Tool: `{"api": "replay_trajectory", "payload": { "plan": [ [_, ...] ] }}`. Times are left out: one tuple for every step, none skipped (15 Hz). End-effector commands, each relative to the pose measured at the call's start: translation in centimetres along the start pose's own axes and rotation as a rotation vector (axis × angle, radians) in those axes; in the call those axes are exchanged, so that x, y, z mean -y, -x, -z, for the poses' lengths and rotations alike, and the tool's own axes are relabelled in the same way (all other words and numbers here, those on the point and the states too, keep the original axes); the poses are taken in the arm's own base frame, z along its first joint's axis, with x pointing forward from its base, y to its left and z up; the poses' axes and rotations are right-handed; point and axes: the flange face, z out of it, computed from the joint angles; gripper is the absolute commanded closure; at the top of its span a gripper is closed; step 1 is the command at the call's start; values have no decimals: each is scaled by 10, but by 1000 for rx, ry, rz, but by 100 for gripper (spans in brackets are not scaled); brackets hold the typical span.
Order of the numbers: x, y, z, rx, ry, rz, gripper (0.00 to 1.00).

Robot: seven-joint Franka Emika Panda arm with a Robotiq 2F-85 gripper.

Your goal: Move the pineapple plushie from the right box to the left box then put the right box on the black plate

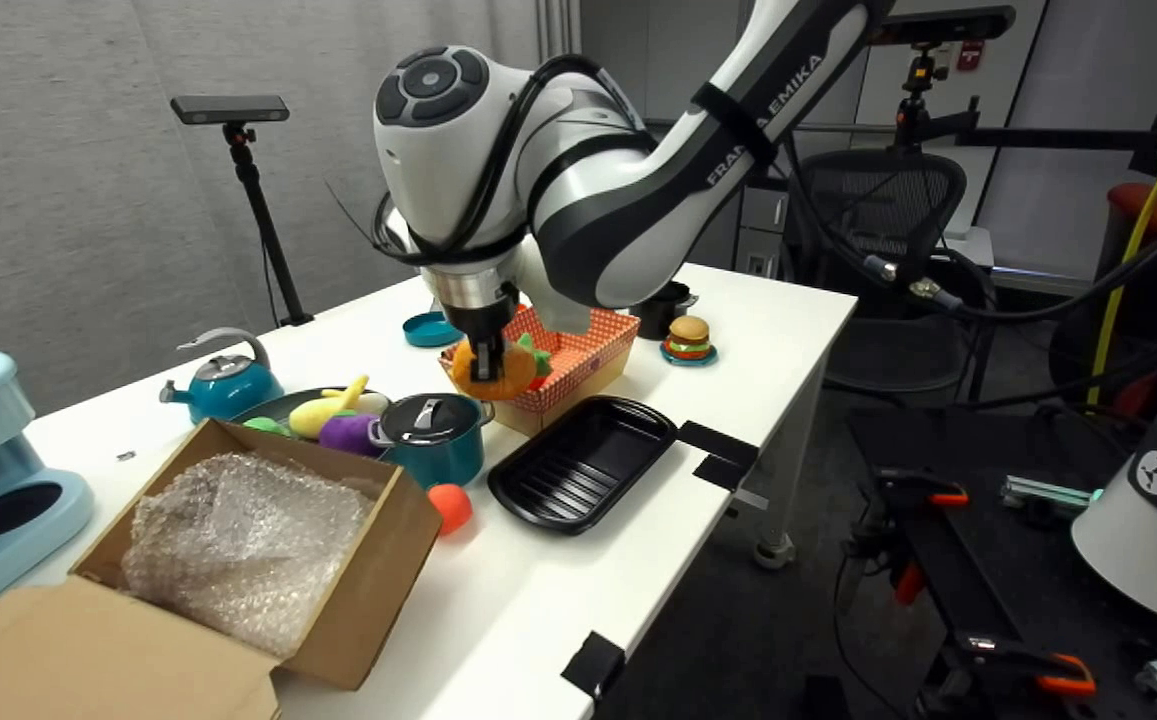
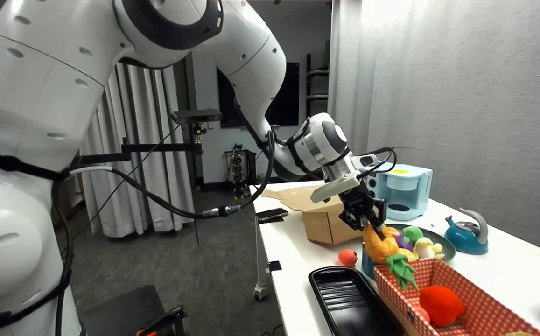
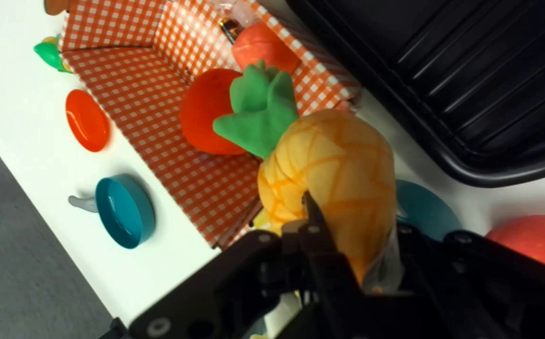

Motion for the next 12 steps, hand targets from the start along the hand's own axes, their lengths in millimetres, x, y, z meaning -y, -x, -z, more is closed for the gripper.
{"api": "replay_trajectory", "payload": {
  "plan": [
    [47,12,18,-22,-39,113,94],
    [61,11,24,-36,-39,140,94],
    [73,6,33,-56,-28,162,94],
    [83,0,44,-80,-15,182,94],
    [92,-5,54,-101,-3,198,94],
    [98,-10,64,-123,9,210,94],
    [103,-15,73,-143,23,215,94],
    [106,-18,79,-163,40,215,94],
    [108,-22,86,-183,60,207,94],
    [109,-24,91,-204,80,197,94],
    [108,-27,94,-228,108,188,94],
    [108,-30,97,-250,133,182,94]
  ]
}}
